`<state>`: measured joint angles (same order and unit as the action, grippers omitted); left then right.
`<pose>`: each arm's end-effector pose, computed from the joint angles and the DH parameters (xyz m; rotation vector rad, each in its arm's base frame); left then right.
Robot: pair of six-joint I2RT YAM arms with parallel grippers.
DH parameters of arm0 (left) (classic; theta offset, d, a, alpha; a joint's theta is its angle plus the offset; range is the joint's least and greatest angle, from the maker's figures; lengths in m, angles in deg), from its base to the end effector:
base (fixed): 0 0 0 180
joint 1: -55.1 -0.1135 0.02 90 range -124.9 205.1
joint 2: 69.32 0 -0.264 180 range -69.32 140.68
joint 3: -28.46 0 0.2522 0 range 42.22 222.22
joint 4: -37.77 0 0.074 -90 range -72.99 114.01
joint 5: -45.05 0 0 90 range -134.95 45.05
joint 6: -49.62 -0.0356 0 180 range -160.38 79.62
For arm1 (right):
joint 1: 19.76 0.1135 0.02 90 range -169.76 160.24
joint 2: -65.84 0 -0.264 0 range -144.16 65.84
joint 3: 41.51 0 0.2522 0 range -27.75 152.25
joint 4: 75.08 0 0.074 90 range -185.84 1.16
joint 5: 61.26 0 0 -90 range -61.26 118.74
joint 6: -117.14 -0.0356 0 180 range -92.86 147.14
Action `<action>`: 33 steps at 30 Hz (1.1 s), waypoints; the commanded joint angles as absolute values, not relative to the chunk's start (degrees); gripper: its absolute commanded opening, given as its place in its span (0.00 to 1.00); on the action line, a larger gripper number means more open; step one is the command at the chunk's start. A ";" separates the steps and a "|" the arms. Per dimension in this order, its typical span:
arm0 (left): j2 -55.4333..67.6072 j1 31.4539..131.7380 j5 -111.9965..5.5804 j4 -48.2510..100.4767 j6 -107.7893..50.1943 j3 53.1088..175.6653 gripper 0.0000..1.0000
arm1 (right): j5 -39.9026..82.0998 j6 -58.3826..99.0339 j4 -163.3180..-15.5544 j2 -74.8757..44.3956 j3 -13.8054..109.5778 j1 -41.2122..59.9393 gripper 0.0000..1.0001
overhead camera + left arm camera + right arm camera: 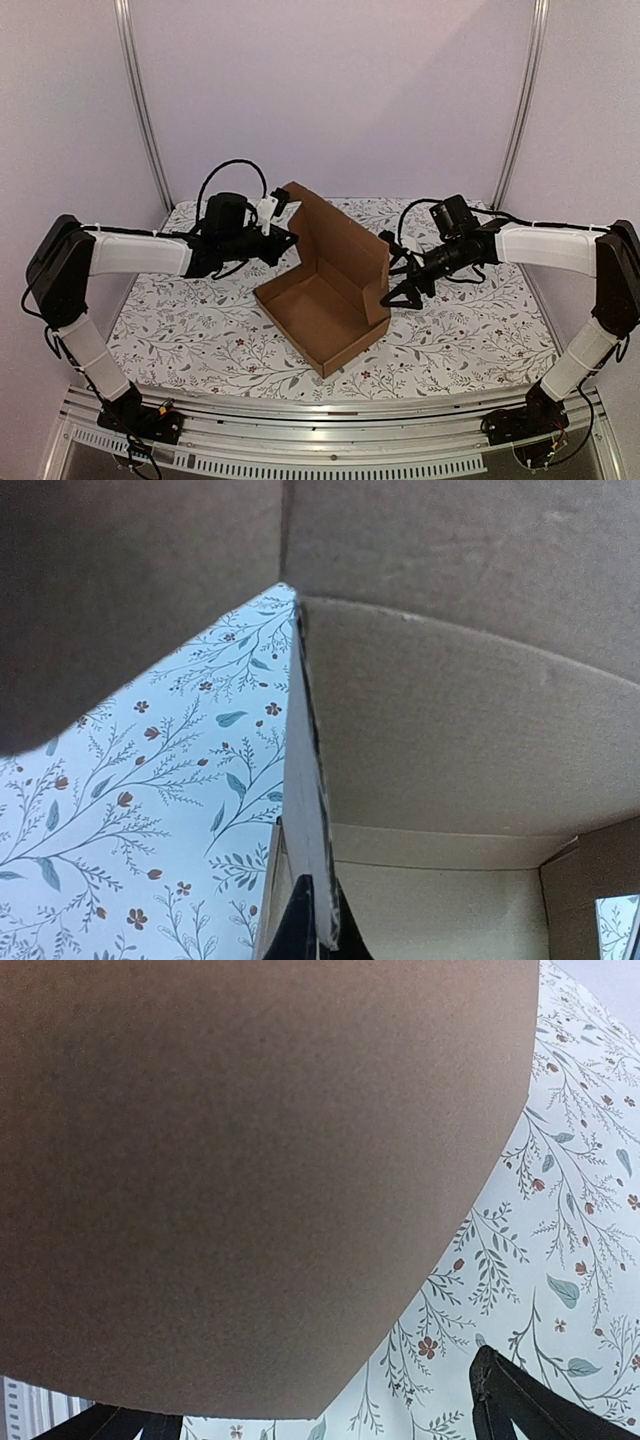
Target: Fold the paper box
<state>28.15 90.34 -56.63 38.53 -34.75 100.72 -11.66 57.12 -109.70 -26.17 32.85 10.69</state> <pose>0.3075 -0.2261 0.2228 0.6529 1.9431 -0.6558 0.2741 0.1879 0.2209 -1.4409 1.8860 0.8697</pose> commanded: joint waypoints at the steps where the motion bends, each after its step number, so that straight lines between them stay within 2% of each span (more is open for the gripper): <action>1: 26.91 92.27 -60.69 42.89 -34.19 94.89 0.01 | -10.50 60.54 -109.87 -25.23 33.33 11.25 0.99; 8: 24.00 93.06 -60.20 53.16 -33.02 84.48 0.05 | -11.81 63.62 -111.94 -24.54 33.20 12.36 0.99; 12: 22.28 93.50 -59.71 60.06 -35.91 77.01 0.11 | -12.27 66.08 -112.80 -23.79 32.68 13.21 0.99; 16: 20.81 93.82 -59.64 63.26 -36.41 73.20 0.21 | -12.10 67.89 -113.58 -23.07 32.48 13.54 0.99; 21: 16.53 94.73 -57.49 63.23 -36.48 71.09 0.24 | -11.42 69.94 -114.06 -22.00 31.62 13.57 0.99; 25: 11.65 95.28 -55.62 60.87 -36.09 69.42 0.25 | -11.05 70.46 -113.83 -21.07 31.46 13.78 0.99; 28: 3.05 97.64 -52.41 55.06 -36.37 67.28 0.29 | -10.28 71.10 -114.47 -20.40 31.57 13.84 0.99; 30: -5.50 100.67 -47.58 46.59 -37.01 68.31 0.34 | -10.18 71.49 -115.27 -19.93 31.58 13.87 0.99; 33: -15.03 102.41 -40.22 32.61 -32.61 74.80 0.47 | -10.73 72.11 -117.70 -19.51 32.64 13.83 0.99</action>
